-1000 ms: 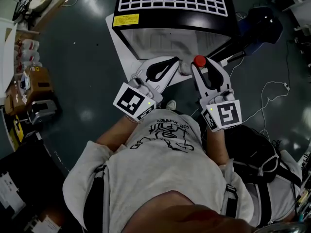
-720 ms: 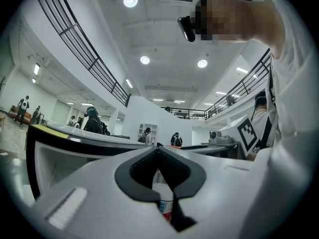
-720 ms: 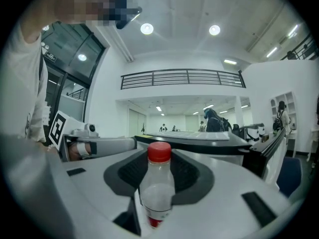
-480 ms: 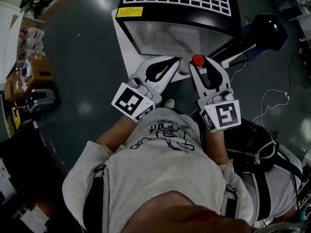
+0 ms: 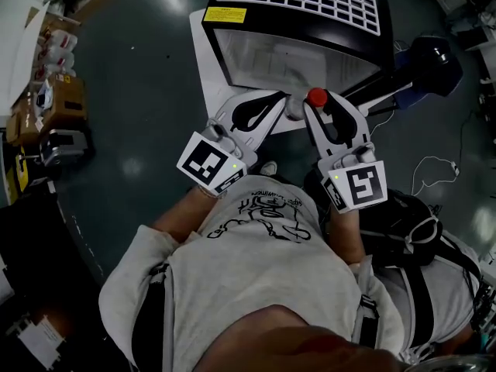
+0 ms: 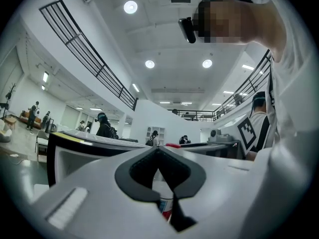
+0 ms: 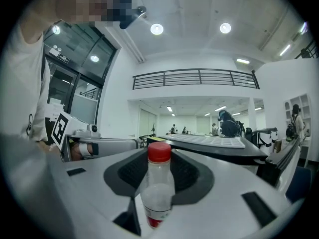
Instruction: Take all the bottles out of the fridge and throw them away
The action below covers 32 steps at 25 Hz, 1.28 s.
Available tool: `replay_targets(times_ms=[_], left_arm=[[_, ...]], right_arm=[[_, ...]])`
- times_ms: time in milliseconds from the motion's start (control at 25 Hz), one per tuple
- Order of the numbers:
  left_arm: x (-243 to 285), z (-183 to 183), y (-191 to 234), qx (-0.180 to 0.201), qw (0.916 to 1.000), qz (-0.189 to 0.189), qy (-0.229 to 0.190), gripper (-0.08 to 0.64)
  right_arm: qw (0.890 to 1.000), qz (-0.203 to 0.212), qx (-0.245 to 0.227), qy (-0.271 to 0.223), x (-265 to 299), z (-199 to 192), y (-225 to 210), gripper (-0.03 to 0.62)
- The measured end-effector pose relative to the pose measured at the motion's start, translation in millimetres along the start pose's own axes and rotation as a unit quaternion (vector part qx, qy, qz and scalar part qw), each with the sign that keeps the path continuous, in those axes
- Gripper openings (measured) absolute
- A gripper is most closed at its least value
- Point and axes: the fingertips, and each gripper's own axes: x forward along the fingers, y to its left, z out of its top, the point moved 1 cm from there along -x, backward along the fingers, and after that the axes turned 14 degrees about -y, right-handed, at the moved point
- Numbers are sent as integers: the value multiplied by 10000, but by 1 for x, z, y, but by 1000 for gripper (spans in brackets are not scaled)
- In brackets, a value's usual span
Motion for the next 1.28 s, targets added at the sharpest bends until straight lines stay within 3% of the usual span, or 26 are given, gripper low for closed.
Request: replay_targets(times_ms=[1280], left_arm=[[-138, 79, 99, 312, 9979, 560, -125, 9]], right_arm=[[9966, 814, 70, -65, 115, 1, 148, 142]])
